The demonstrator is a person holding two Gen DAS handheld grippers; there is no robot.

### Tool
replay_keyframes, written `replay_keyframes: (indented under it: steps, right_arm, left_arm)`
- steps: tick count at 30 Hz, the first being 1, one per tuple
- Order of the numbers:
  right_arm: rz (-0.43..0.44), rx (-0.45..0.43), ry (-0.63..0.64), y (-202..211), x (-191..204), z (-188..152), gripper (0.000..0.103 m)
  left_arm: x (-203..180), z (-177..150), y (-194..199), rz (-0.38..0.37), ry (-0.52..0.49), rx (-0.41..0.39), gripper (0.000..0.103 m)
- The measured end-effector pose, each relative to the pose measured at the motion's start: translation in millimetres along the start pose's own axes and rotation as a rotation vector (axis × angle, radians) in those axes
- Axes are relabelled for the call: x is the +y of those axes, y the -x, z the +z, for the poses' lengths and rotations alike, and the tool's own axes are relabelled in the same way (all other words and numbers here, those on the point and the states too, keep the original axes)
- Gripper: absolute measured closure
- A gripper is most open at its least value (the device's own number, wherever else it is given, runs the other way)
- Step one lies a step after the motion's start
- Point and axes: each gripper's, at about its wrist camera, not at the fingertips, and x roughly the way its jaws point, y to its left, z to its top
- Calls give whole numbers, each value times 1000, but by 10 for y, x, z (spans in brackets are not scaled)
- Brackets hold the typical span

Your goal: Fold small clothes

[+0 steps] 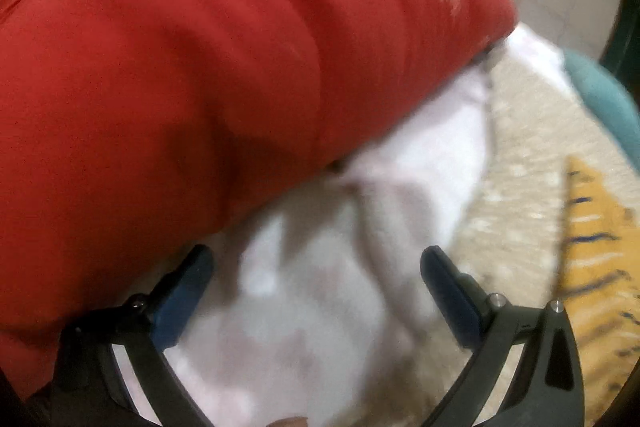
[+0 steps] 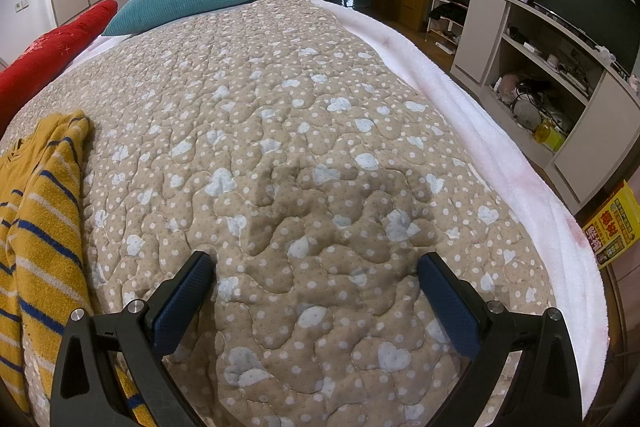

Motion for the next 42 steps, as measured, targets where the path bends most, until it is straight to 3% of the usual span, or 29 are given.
replay_keyframes:
  steps: [4, 8, 13, 16, 21, 27, 32, 42]
  right_arm:
    - [0, 0, 0, 0, -1, 0, 0]
    - [0, 0, 0, 0, 0, 0, 0]
    - [0, 0, 0, 0, 0, 0, 0]
    - [0, 0, 0, 0, 0, -1, 0]
    - [0, 0, 0, 1, 0, -1, 0]
    - [0, 0, 0, 1, 1, -1, 0]
    - [0, 0, 0, 1, 1, -1, 0]
    - [-1, -1, -1, -32, -5, -7, 0]
  left_arm:
    - [137, -138, 768, -47, 12, -119, 0]
    - [100, -231, 1588, -41, -59, -300, 0]
    - [-175, -413, 2011, -49, -191, -387, 0]
    - [-536, -630, 1871, -73, -288, -339, 0]
    - [-1274, -1107, 1416, -192, -370, -157, 0]
    - [-2004, -1641, 974, -178, -462, -46, 0]
    - [-2174, -1774, 793, -119, -476, -14, 0]
    - [-2089, -1808, 706, -164, -425, -34, 0]
